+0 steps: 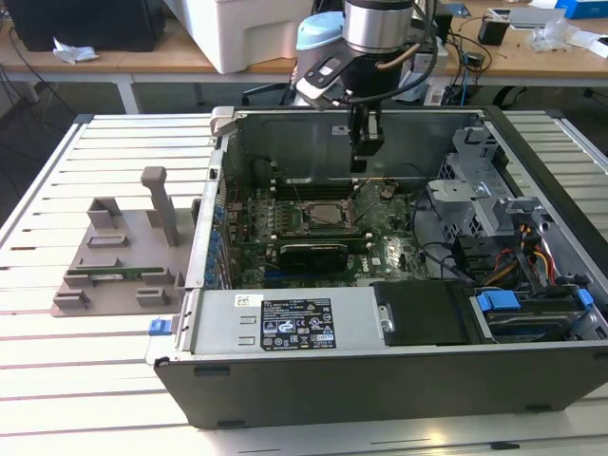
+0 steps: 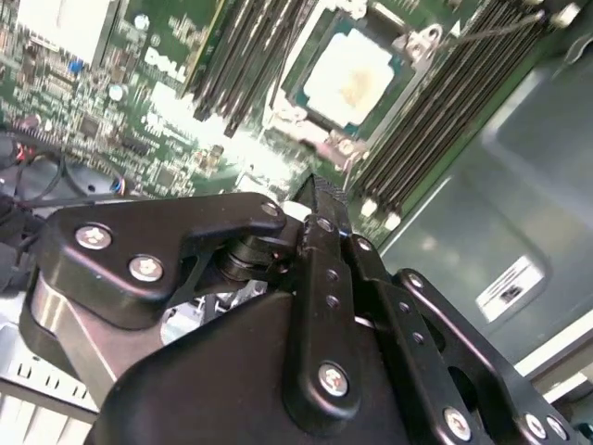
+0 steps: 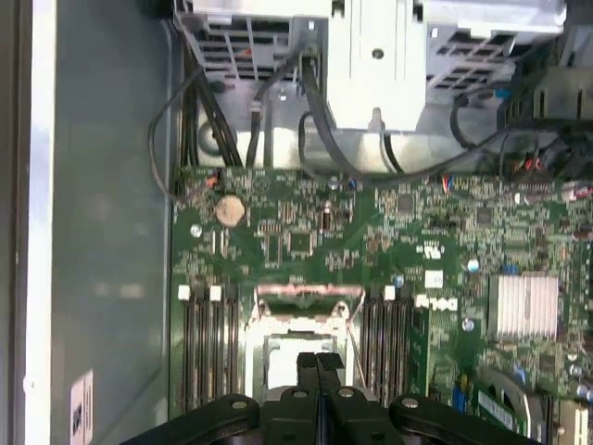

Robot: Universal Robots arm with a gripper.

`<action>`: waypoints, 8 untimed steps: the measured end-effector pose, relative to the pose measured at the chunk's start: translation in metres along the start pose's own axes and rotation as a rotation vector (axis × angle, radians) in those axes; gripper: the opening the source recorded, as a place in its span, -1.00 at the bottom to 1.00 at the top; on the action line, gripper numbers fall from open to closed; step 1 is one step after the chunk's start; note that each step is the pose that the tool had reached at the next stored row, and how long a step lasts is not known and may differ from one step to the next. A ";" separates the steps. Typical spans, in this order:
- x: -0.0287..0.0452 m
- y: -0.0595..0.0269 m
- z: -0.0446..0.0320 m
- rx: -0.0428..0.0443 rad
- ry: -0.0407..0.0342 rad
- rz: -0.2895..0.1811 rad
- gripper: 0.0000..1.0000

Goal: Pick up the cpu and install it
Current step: 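Close the cpu cover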

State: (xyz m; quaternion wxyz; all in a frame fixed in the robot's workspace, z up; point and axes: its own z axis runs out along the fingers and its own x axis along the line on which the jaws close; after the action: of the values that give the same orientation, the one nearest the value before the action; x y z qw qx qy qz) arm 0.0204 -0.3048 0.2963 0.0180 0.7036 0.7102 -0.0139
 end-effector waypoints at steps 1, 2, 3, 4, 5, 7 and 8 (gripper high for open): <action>-0.0001 0.0038 0.0000 0.0002 -0.0007 0.000 -0.79; -0.0001 0.0112 0.0000 0.0008 -0.0016 0.000 -0.79; -0.0002 0.0199 0.0000 0.0018 -0.0020 0.000 -0.79; -0.0002 0.0282 0.0001 0.0030 -0.0019 0.000 -0.79; -0.0002 0.0337 0.0014 0.0049 -0.0018 0.000 -0.79; 0.0002 0.0375 0.0064 0.0085 -0.0018 -0.001 -0.79; 0.0004 0.0393 0.0094 0.0101 -0.0017 0.000 -0.79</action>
State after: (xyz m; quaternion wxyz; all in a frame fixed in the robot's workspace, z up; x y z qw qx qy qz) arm 0.0597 -0.3044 0.2871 0.0151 0.7035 0.7103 -0.0181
